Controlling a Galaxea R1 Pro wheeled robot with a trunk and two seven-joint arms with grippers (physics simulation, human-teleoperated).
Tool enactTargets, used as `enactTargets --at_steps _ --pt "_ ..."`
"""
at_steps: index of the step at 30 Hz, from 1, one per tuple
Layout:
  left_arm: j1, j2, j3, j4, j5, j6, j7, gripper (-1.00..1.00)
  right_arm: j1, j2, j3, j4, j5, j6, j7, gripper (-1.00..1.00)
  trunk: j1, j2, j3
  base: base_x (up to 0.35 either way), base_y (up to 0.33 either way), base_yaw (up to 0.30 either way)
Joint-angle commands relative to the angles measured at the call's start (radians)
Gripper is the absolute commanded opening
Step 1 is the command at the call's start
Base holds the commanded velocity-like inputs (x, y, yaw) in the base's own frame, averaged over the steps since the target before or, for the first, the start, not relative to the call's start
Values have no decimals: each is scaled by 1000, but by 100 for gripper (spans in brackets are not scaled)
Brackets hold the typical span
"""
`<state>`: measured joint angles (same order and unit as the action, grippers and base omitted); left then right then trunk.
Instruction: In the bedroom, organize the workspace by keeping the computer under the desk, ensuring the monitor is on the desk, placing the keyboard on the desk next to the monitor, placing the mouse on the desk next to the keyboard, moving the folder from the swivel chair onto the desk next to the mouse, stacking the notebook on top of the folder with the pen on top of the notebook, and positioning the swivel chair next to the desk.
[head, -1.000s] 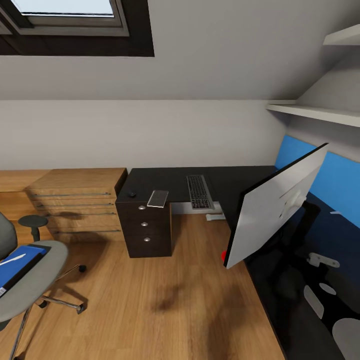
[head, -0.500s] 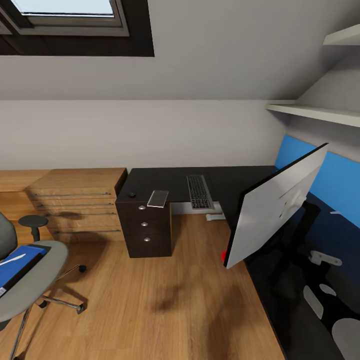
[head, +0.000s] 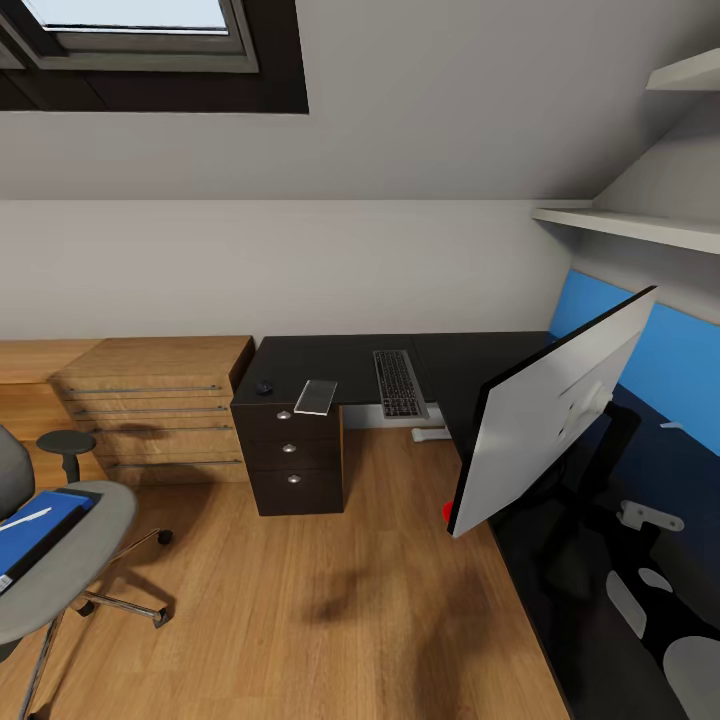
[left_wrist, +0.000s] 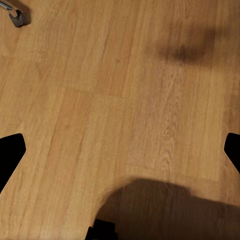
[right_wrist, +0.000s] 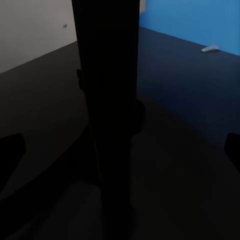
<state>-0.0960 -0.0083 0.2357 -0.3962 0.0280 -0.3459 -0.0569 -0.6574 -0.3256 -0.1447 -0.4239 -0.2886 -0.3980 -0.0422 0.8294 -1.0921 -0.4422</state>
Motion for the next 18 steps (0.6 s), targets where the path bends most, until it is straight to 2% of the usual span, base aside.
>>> enactTargets --at_steps 1,18 --pt "-1 -1 5 0 3 -2 -6 100 -1 0 2 1 -7 -4 0 100 0 -1 -1 0 0 0" --pt "-1 -1 6 0 3 -2 -6 100 -1 1 0 -1 -12 -3 3 100 0 -1 -1 0 0 0"
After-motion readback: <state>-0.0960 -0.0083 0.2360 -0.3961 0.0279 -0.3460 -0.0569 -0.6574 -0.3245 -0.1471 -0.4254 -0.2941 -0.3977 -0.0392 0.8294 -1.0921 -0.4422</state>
